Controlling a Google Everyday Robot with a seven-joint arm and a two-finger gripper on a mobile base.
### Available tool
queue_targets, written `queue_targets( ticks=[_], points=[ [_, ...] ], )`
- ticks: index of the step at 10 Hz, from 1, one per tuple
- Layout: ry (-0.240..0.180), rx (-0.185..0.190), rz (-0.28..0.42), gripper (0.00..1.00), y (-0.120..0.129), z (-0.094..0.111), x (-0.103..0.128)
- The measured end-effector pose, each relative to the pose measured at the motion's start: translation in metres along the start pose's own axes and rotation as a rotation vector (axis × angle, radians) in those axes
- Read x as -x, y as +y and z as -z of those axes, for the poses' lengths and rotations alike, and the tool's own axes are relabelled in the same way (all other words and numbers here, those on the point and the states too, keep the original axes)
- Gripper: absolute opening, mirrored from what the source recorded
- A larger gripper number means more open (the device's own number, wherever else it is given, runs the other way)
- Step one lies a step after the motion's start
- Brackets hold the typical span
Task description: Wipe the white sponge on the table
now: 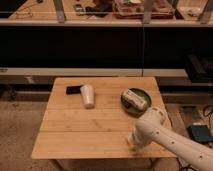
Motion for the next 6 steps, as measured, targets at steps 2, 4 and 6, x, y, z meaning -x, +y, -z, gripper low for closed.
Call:
queue_targets(
  ticks=[2,4,6],
  points=[
    [-0.005,-0.062,0.064,0.0,-0.039,-0.003,0.006],
    [0.008,-0.123,0.155,0.0,-0.085,-0.002,0.001],
    [0.032,-0.165,0.227,0.0,-0.12,0.004,-0.009]
  ],
)
